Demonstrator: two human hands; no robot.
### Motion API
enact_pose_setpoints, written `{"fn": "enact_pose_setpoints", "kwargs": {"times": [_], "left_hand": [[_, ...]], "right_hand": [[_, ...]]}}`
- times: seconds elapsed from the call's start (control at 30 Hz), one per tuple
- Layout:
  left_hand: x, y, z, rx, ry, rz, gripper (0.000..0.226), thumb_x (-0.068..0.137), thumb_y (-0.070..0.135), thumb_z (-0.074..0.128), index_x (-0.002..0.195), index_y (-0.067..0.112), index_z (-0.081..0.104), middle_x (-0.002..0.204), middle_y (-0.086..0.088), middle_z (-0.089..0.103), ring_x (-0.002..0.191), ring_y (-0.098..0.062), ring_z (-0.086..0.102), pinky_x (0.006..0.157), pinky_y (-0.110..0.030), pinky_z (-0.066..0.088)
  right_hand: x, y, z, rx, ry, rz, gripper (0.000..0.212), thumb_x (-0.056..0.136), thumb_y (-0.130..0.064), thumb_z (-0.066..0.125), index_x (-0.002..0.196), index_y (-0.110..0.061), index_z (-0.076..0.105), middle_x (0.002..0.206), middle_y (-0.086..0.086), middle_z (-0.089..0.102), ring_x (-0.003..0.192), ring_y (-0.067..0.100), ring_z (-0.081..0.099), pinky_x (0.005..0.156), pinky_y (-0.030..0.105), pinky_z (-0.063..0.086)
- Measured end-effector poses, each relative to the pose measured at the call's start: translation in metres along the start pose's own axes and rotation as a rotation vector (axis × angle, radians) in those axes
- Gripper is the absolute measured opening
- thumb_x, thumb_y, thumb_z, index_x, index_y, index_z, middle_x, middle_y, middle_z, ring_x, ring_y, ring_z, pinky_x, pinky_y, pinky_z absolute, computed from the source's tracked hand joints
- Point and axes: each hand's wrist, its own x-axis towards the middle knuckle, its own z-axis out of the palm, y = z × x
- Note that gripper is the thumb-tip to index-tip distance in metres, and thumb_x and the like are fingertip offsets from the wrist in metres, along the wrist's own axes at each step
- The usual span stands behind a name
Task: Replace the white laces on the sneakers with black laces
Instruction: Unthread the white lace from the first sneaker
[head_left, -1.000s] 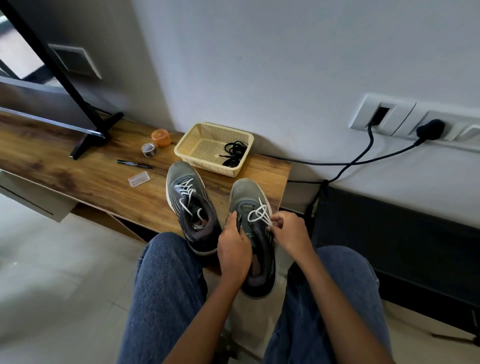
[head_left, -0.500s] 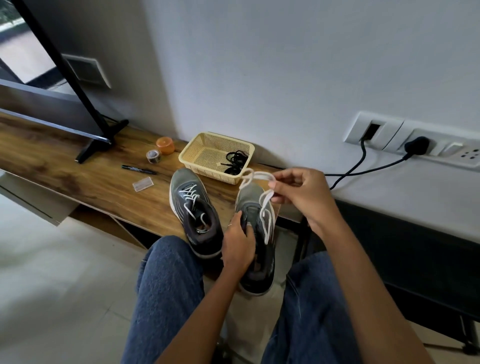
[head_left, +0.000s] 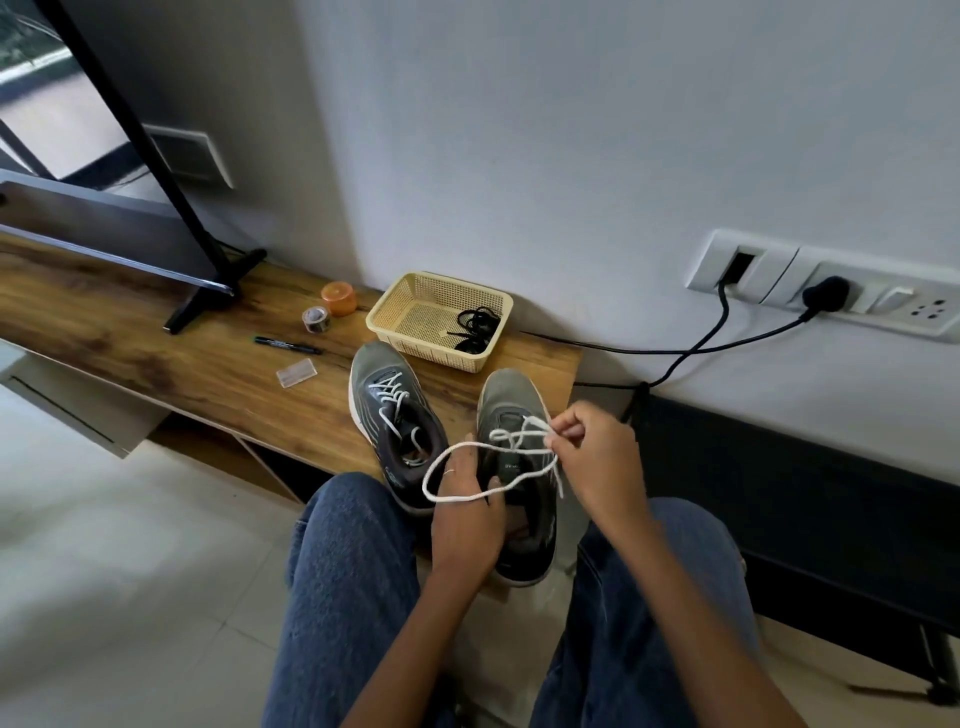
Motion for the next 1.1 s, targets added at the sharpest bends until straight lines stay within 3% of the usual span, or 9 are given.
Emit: {"fn": "enact_pose_setpoints", "kwargs": {"times": [0.13,0.27,0.4,0.53,0.67,0.8,0.9,0.97,1.1], "left_hand": [[-0.003,0.004,-0.007,0.22,-0.003,0.181,0.056,0.089,0.013,0.057,0.141,0.013,0.036,0.135,-0.003,0.048,0.118,-0.012,0.046,0.09,-0.02,0.04],[0.003,-0.002,0.002,0.536,-0.093,0.335,0.065,0.074,0.007,0.078,0.134,0.008,0.052,0.129,-0.013,0.06,0.12,-0.028,0.057,0.097,-0.045,0.05],[0.004,-0.001,-0.002,0.644,-0.177,0.369,0.068,0.066,0.01,0.084,0.129,0.008,0.058,0.137,-0.016,0.055,0.128,-0.031,0.051,0.104,-0.045,0.041],[0.003,0.002,-0.009,0.379,-0.182,0.275,0.057,0.094,0.0,0.042,0.149,0.013,0.032,0.157,-0.004,0.027,0.147,-0.016,0.018,0.118,-0.03,0.003],[-0.011,0.006,-0.013,0.041,-0.051,0.105,0.046,0.099,0.006,0.037,0.142,0.018,0.045,0.143,0.0,0.05,0.134,-0.011,0.042,0.112,-0.024,0.03],[-0.023,-0.001,-0.007,0.031,0.009,0.101,0.041,0.101,0.015,0.04,0.142,0.021,0.046,0.141,0.005,0.051,0.13,-0.006,0.044,0.103,-0.005,0.025],[-0.033,0.0,-0.001,-0.014,0.007,0.044,0.045,0.1,0.01,0.041,0.144,0.021,0.041,0.146,0.006,0.046,0.134,-0.003,0.04,0.109,-0.016,0.03],[-0.036,0.002,0.0,-0.039,-0.01,0.007,0.048,0.101,0.007,0.038,0.146,0.023,0.036,0.149,0.008,0.041,0.135,0.001,0.035,0.107,-0.009,0.025],[-0.033,0.004,0.003,-0.052,-0.042,-0.046,0.044,0.106,0.022,0.029,0.148,0.036,0.026,0.148,0.014,0.037,0.127,0.011,0.037,0.098,-0.002,0.025]], "right_hand": [[-0.02,0.002,0.022,-0.158,-0.026,-0.058,0.008,0.083,-0.013,0.071,0.079,-0.016,0.065,0.076,-0.003,0.065,0.068,0.011,0.059,0.063,0.031,0.051],[-0.026,0.0,0.03,-0.108,-0.176,-0.083,0.005,0.086,-0.012,0.066,0.083,-0.011,0.071,0.081,0.004,0.07,0.074,0.014,0.063,0.063,0.017,0.045],[-0.02,0.006,0.019,-0.142,-0.258,-0.001,0.019,0.09,-0.009,0.057,0.086,-0.012,0.075,0.081,0.003,0.07,0.076,0.015,0.063,0.059,0.017,0.039],[-0.021,0.008,0.008,0.091,0.032,0.088,0.022,0.094,-0.005,0.046,0.095,-0.011,0.068,0.082,-0.003,0.065,0.076,0.014,0.064,0.06,0.014,0.047],[-0.036,0.005,0.014,0.288,0.172,-0.017,0.023,0.099,-0.016,0.041,0.104,-0.012,0.063,0.092,-0.002,0.064,0.079,0.009,0.065,0.07,0.029,0.056],[-0.047,0.014,0.039,0.065,0.045,-0.2,0.021,0.095,-0.011,0.049,0.104,-0.007,0.068,0.094,0.0,0.065,0.086,0.005,0.058,0.078,0.006,0.04],[-0.047,0.025,0.056,-0.102,-0.165,-0.231,0.019,0.093,-0.009,0.052,0.104,-0.01,0.067,0.097,0.003,0.065,0.089,0.014,0.06,0.077,0.018,0.044],[-0.044,0.025,0.06,-0.269,-0.258,-0.278,0.015,0.092,-0.013,0.053,0.097,-0.013,0.067,0.093,0.001,0.065,0.089,0.017,0.058,0.074,0.026,0.043],[-0.035,0.018,0.058,-0.507,-0.18,-0.391,0.011,0.075,-0.014,0.07,0.068,-0.022,0.066,0.064,-0.007,0.063,0.074,0.017,0.057,0.061,0.03,0.034]]}}
